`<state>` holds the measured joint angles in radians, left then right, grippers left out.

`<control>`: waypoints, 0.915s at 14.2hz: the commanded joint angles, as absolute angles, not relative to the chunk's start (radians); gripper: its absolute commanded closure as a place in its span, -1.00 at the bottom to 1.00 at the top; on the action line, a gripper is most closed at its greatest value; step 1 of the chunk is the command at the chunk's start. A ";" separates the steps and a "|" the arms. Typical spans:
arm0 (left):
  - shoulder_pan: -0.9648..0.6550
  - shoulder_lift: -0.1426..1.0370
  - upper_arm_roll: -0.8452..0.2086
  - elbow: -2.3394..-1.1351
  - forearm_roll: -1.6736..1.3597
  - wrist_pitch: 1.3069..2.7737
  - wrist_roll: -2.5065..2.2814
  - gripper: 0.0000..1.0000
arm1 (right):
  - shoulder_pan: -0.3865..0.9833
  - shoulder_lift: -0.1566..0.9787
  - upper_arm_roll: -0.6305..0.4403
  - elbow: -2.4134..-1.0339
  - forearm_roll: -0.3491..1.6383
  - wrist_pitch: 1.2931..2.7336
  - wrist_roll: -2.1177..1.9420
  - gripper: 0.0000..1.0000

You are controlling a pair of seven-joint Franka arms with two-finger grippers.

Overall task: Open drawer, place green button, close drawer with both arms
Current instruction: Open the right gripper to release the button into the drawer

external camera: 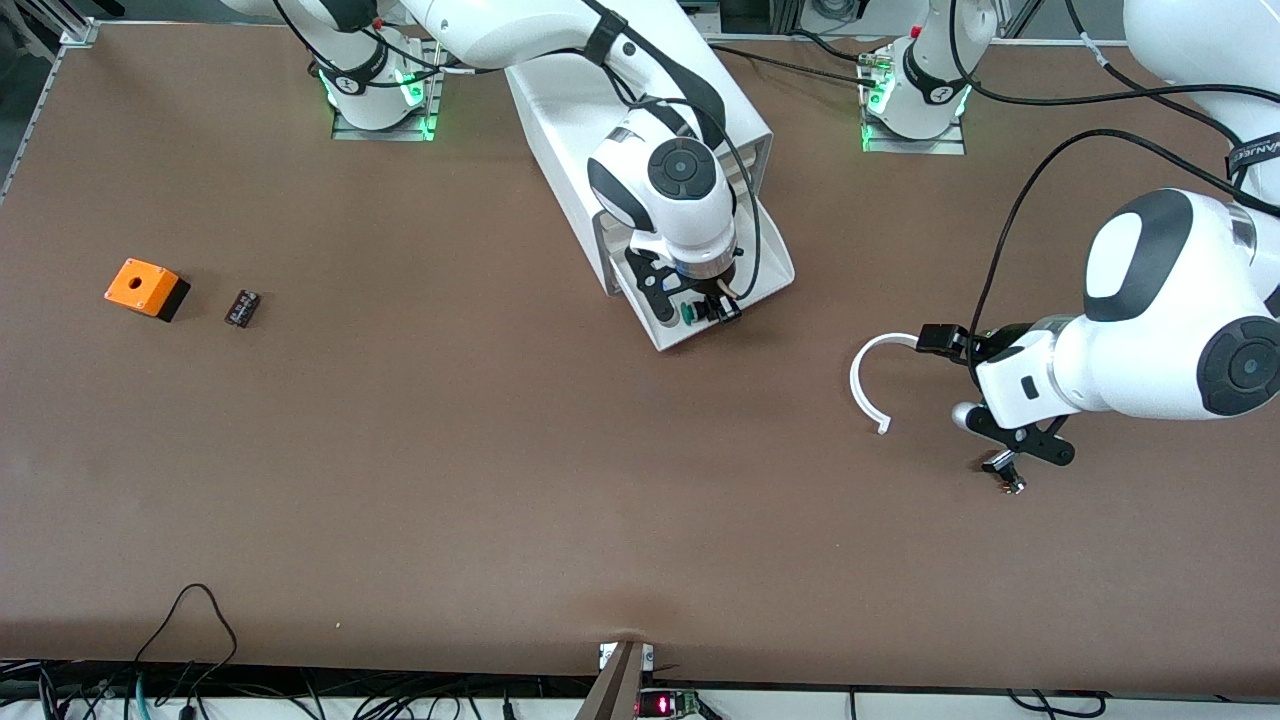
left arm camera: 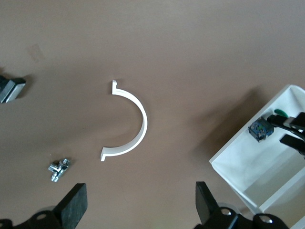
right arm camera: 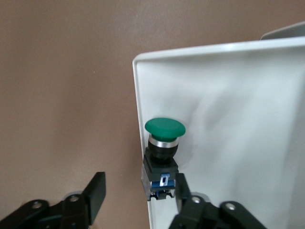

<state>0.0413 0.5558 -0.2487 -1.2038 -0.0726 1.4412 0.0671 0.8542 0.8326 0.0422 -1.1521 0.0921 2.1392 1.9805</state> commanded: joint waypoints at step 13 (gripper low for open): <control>-0.146 0.540 -0.256 -1.553 -0.121 2.035 -0.581 -0.93 | 0.396 0.568 0.048 -1.118 0.115 1.669 0.906 -1.00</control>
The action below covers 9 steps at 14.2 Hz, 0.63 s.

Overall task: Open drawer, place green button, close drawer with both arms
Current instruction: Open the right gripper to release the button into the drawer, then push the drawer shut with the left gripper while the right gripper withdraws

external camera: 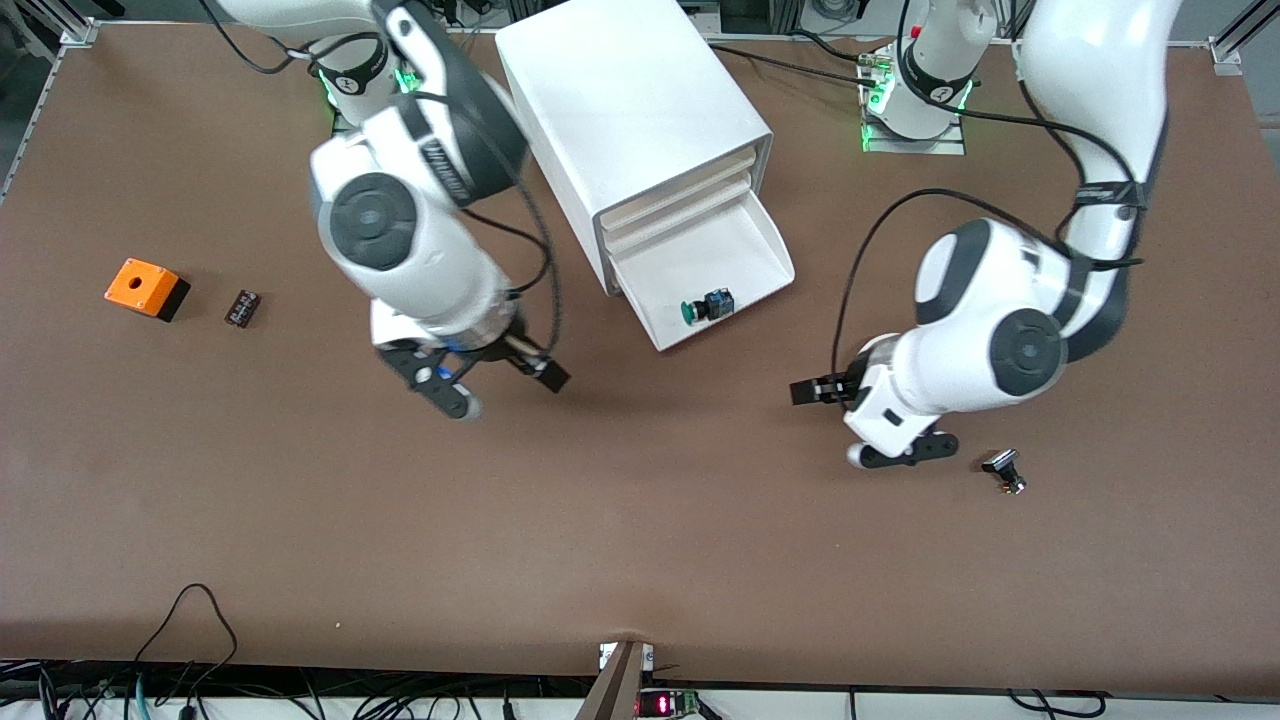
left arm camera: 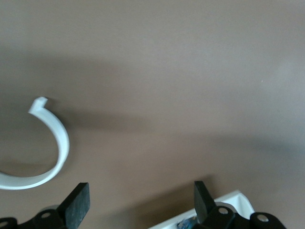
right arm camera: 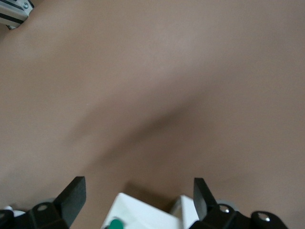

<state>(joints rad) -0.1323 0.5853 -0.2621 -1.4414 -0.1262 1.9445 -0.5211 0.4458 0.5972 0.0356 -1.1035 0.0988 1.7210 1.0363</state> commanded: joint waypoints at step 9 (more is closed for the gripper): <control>-0.322 0.492 -0.259 -1.848 -0.011 2.321 -0.968 -0.90 | 0.292 0.349 -0.141 -1.307 0.149 1.620 0.313 -1.00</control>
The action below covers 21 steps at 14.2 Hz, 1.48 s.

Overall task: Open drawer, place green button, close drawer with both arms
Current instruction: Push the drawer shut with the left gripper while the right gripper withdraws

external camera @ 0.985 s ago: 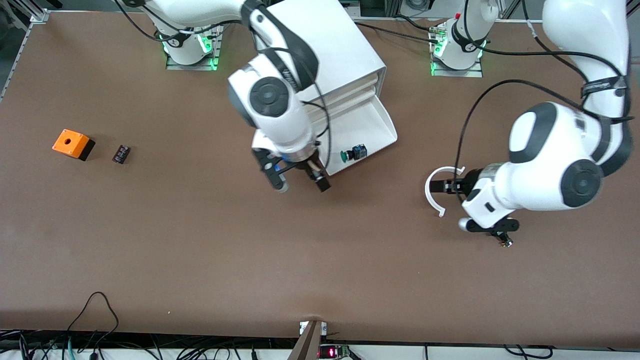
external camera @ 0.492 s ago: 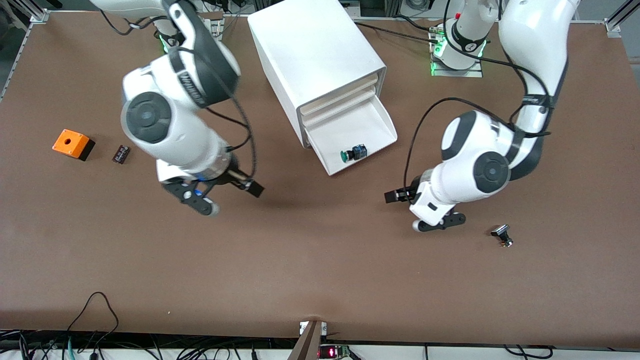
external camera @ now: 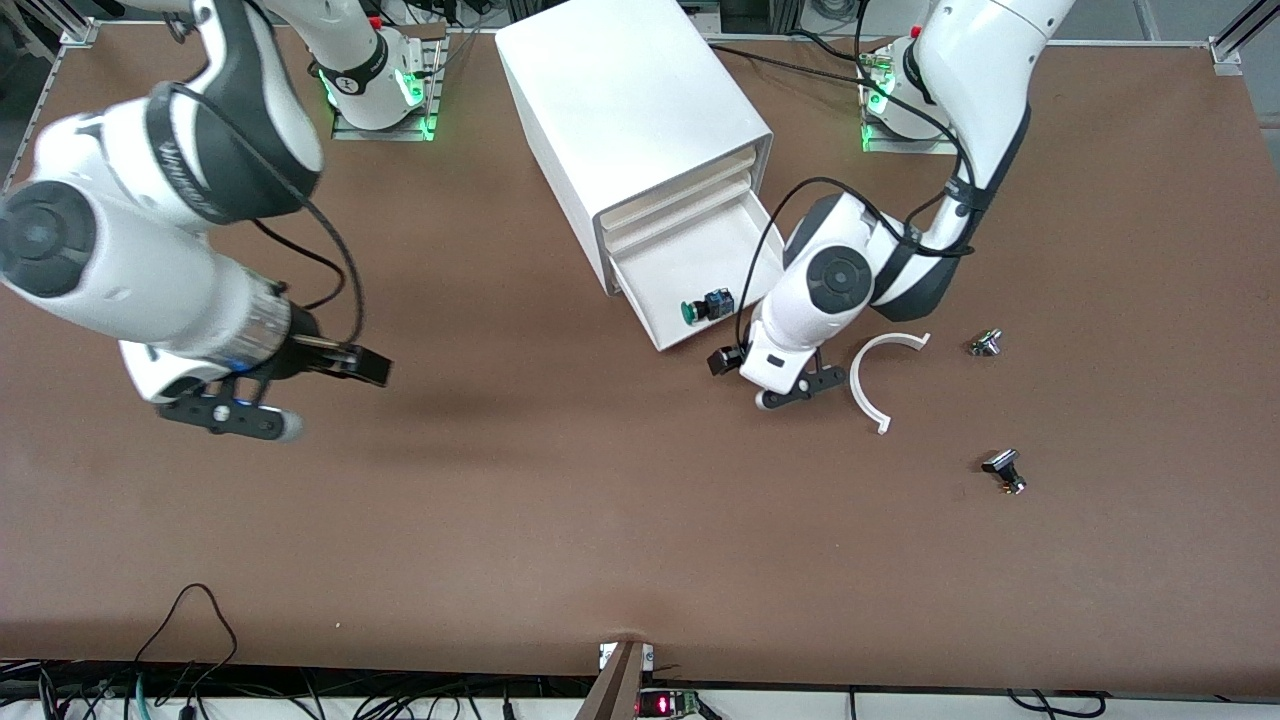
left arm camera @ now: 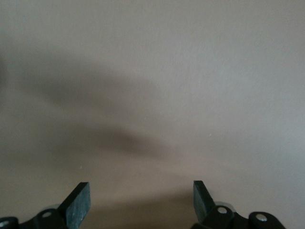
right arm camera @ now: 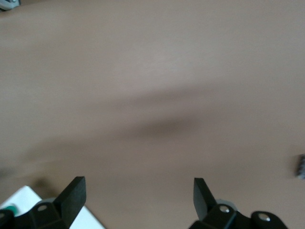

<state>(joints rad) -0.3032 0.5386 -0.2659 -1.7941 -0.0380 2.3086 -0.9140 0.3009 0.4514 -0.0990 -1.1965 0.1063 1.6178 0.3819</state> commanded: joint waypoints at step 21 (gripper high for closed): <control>-0.368 0.471 -0.431 -1.930 -0.081 2.135 -1.048 -0.95 | 0.011 -0.092 0.023 -1.701 0.006 1.623 0.173 -1.00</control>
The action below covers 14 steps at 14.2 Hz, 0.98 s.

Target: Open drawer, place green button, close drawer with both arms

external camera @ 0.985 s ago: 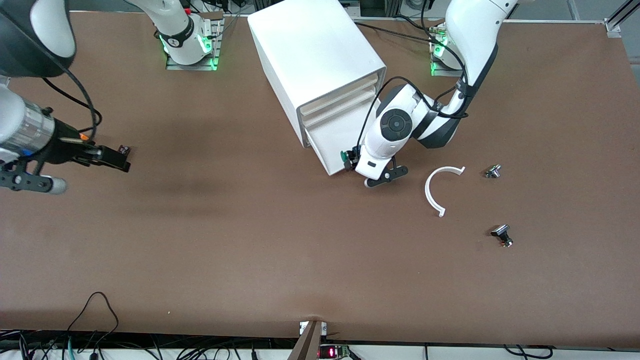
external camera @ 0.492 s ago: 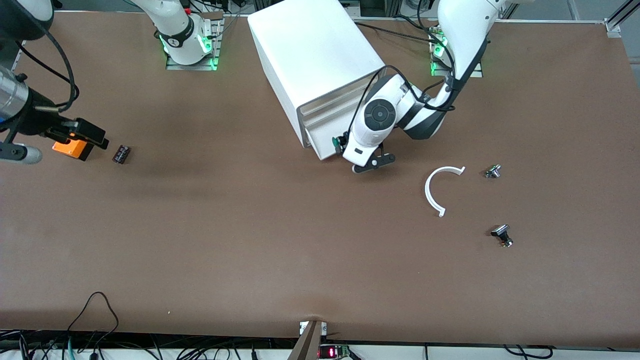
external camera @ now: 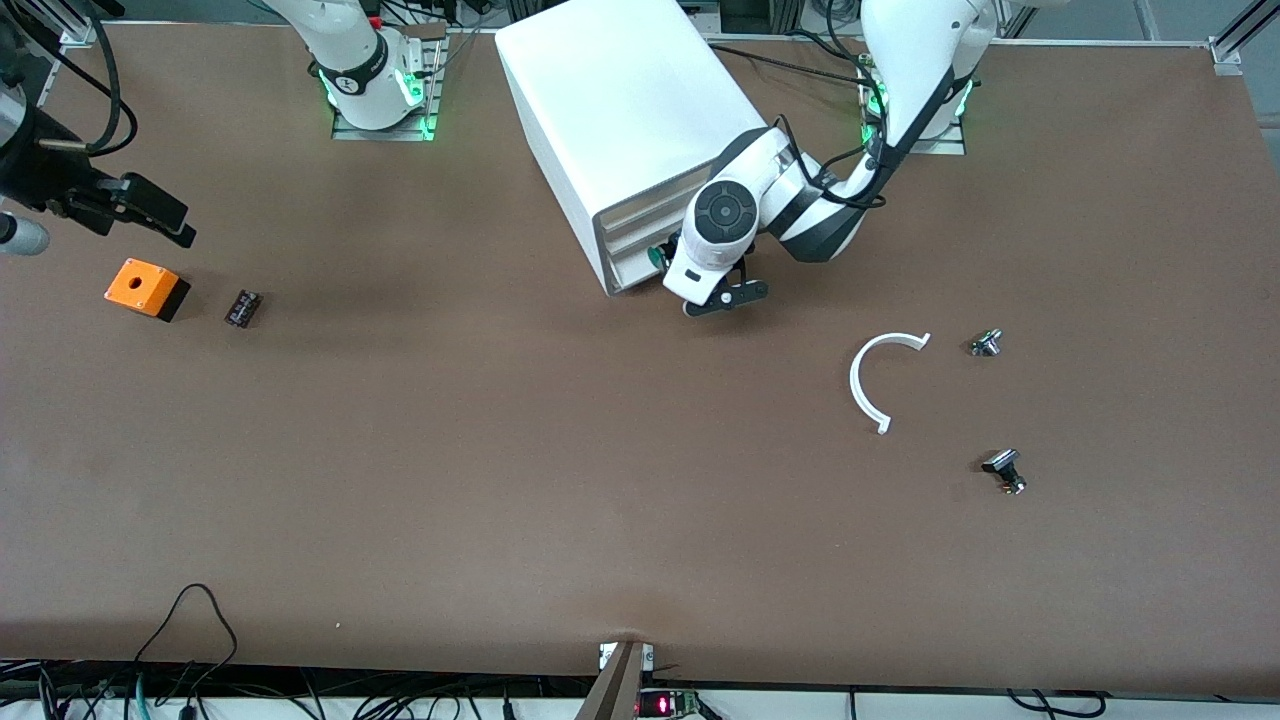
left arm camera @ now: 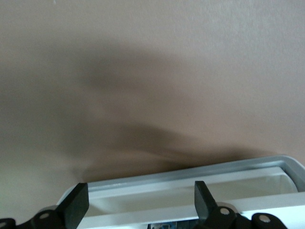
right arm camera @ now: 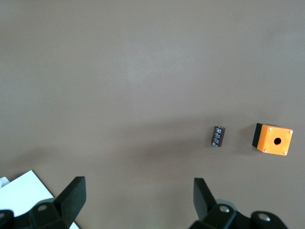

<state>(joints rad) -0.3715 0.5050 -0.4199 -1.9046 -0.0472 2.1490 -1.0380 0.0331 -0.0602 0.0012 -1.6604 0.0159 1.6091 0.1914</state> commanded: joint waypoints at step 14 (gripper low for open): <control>-0.361 0.462 -0.443 -1.916 -0.107 2.123 -1.025 -0.96 | -0.015 -0.084 0.044 -1.694 0.012 1.611 0.132 -1.00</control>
